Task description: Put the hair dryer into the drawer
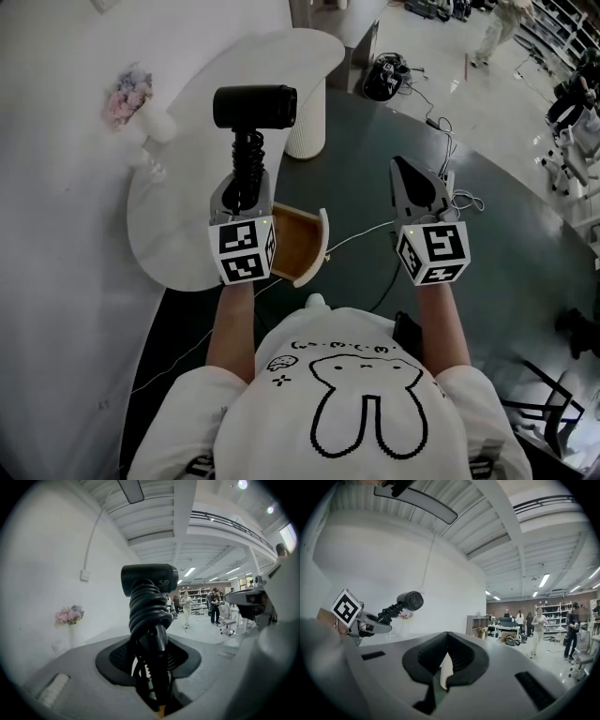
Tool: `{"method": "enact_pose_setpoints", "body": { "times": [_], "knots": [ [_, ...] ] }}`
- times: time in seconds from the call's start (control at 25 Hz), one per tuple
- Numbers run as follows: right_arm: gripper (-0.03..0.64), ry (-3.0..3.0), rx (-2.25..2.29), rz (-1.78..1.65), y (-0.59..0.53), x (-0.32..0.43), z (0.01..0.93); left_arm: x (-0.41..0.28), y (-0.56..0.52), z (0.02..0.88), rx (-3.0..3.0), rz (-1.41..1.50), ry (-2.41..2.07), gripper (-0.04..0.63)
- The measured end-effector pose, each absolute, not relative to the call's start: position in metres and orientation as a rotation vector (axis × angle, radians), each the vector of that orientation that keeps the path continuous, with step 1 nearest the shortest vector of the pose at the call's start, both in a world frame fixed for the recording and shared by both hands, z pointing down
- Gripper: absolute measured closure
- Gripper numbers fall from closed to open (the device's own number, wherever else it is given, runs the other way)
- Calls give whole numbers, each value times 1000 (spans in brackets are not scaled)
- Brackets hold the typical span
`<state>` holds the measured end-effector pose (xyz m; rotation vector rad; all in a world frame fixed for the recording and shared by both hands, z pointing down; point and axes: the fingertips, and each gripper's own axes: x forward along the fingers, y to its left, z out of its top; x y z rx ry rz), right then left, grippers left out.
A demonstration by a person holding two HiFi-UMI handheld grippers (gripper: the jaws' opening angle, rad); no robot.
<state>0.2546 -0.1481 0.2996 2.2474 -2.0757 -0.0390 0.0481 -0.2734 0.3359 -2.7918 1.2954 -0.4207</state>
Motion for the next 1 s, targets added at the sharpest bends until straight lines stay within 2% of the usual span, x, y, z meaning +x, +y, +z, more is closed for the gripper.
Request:
{"method": "enact_pose_setpoints", "body": {
  "times": [0.28, 0.56, 1.0],
  "knots": [
    [617, -2142, 2093, -47, -267, 205, 309, 0, -364, 353, -2795, -402, 1390, 445],
    [617, -2193, 1991, -42, -300, 166, 322, -42, -383, 369, -2792, -412, 1491, 443],
    [617, -2305, 1877, 17, -321, 168, 345, -50, -374, 388, -2726, -457, 1663, 445]
  ]
}}
